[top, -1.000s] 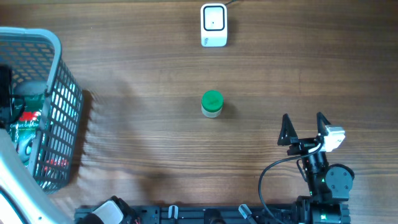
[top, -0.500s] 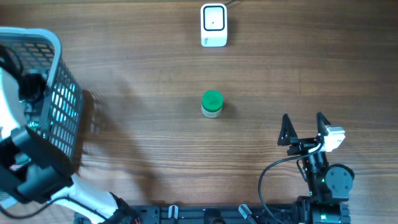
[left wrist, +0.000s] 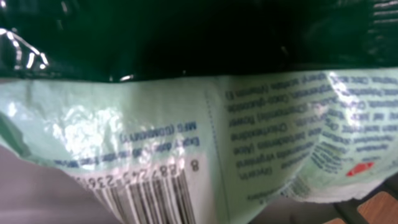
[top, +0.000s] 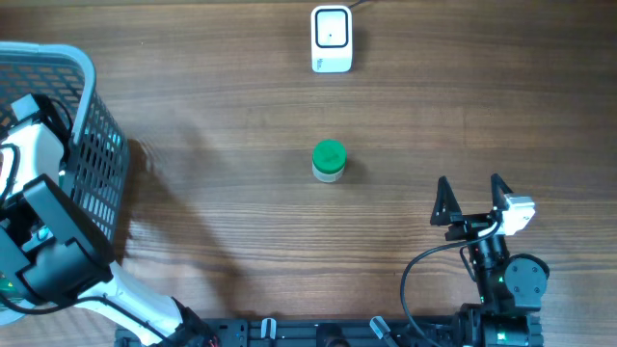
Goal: Scan the item barcode
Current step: 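Return the left gripper to the basket and grasp the pale green packet, then move the packet with the left gripper past the scanner, place beside bottle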
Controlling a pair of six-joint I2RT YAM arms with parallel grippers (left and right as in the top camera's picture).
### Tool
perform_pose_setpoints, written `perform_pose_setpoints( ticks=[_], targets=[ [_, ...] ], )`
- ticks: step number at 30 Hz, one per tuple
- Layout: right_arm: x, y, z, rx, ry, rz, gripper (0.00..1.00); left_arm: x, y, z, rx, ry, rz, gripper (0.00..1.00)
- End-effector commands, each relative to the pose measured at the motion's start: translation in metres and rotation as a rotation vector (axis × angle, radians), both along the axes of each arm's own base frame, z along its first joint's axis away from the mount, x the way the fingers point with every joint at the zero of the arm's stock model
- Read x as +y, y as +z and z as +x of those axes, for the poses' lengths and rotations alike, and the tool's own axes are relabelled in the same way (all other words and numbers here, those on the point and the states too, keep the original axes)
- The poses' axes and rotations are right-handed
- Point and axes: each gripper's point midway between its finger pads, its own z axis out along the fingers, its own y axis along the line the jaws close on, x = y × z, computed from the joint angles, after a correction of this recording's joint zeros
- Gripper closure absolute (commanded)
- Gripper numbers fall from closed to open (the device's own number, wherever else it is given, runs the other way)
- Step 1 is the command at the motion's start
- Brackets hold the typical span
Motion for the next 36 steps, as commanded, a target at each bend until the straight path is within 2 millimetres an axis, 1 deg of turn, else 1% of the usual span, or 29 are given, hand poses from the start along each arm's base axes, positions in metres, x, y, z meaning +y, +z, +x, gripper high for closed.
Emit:
perform_pose_setpoints(
  ticks=[1,2,3,5,6,8,9,11,12,13,14,15,16,17,18,20,21,22,23,25,26,27,28,30,31,32,33,34,36],
  targets=[
    [0.0,0.002,0.0,-0.012,-0.003,-0.012,0.0,0.013,0.052,0.015,-0.094,-0.04,0.08,0.96],
    [0.0,0.002,0.0,-0.012,-0.003,-0.012,0.0,0.015,0.071,0.02,-0.133,-0.05,0.108,0.96],
    [0.0,0.002,0.0,-0.012,-0.003,-0.012,0.0,0.02,0.11,0.027,-0.209,-0.056,0.161,0.96],
    [0.0,0.002,0.0,-0.012,-0.003,-0.012,0.0,0.024,0.165,0.032,-0.326,-0.06,0.245,0.96],
    [0.0,0.002,0.0,-0.012,-0.003,-0.012,0.0,0.023,0.205,0.03,-0.413,-0.058,0.305,0.96],
    [0.0,0.002,0.0,-0.012,-0.003,-0.012,0.0,0.017,0.246,0.022,-0.502,-0.056,0.363,0.96],
    [0.0,0.002,0.0,-0.012,-0.003,-0.012,0.0,0.01,0.269,0.014,-0.554,-0.059,0.392,0.96],
    [0.0,0.002,0.0,-0.012,-0.003,-0.012,0.0,-0.021,0.311,-0.005,-0.654,-0.12,0.43,0.96],
    [0.0,0.002,0.0,-0.012,-0.003,-0.012,0.0,-0.042,0.325,-0.006,-0.705,-0.208,0.436,0.96],
    [0.0,0.002,0.0,-0.012,-0.003,-0.012,0.0,-0.07,0.337,-0.005,-0.759,-0.334,0.434,0.96],
    [0.0,0.002,0.0,-0.012,-0.003,-0.012,0.0,-0.118,0.345,-0.003,-0.809,-0.574,0.442,0.96],
    [0.0,0.002,0.0,-0.012,-0.003,-0.012,0.0,-0.153,0.341,-0.003,-0.808,-0.761,0.451,0.96],
    [0.0,0.002,0.0,-0.012,-0.003,-0.012,0.0,-0.187,0.328,-0.005,-0.784,-0.965,0.451,0.96],
    [0.0,0.002,0.0,-0.012,-0.003,-0.012,0.0,-0.228,0.3,-0.011,-0.727,-1.178,0.419,0.96],
    [0.0,0.002,0.0,-0.012,-0.003,-0.012,0.0,-0.261,0.269,-0.018,-0.666,-1.311,0.359,0.96],
    [0.0,0.002,0.0,-0.012,-0.003,-0.012,0.0,-0.307,0.218,-0.029,-0.577,-1.469,0.267,0.96],
    [0.0,0.002,0.0,-0.012,-0.003,-0.012,0.0,-0.318,0.194,-0.029,-0.524,-1.486,0.26,0.96],
    [0.0,0.002,0.0,-0.012,-0.003,-0.012,0.0,-0.322,0.165,-0.025,-0.437,-1.418,0.287,0.96],
    [0.0,0.002,0.0,-0.012,-0.003,-0.012,0.0,-0.32,0.142,-0.02,-0.371,-1.32,0.31,0.96],
    [0.0,0.002,0.0,-0.012,-0.003,-0.012,0.0,-0.317,0.113,-0.018,-0.291,-1.135,0.278,0.96],
    [0.0,0.002,0.0,-0.012,-0.003,-0.012,0.0,-0.316,0.092,-0.021,-0.215,-0.962,0.216,0.96],
    [0.0,0.002,0.0,-0.012,-0.003,-0.012,0.0,-0.317,0.078,-0.024,-0.169,-0.857,0.185,0.96],
    [0.0,0.002,0.0,-0.012,-0.003,-0.012,0.0,-0.321,0.065,-0.022,-0.14,-0.798,0.17,0.96],
    [0.0,0.002,0.0,-0.012,-0.003,-0.012,0.0,-0.33,0.047,-0.013,-0.13,-0.785,0.163,0.96],
    [0.0,0.002,0.0,-0.012,-0.003,-0.012,0.0,-0.341,0.032,-0.011,-0.116,-0.803,0.127,0.96],
    [0.0,0.002,0.0,-0.012,-0.003,-0.012,0.0,-0.348,0.023,-0.015,-0.089,-0.818,0.096,0.96],
    [0.0,0.002,0.0,-0.012,-0.003,-0.012,0.0,-0.35,0.019,-0.018,-0.077,-0.825,0.091,0.96],
    [0.0,0.002,0.0,-0.012,-0.003,-0.012,0.0,-0.349,0.02,-0.017,-0.081,-0.83,0.109,0.96],
    [0.0,0.002,0.0,-0.012,-0.003,-0.012,0.0,-0.343,0.033,-0.009,-0.124,-0.819,0.162,0.96]
  ],
)
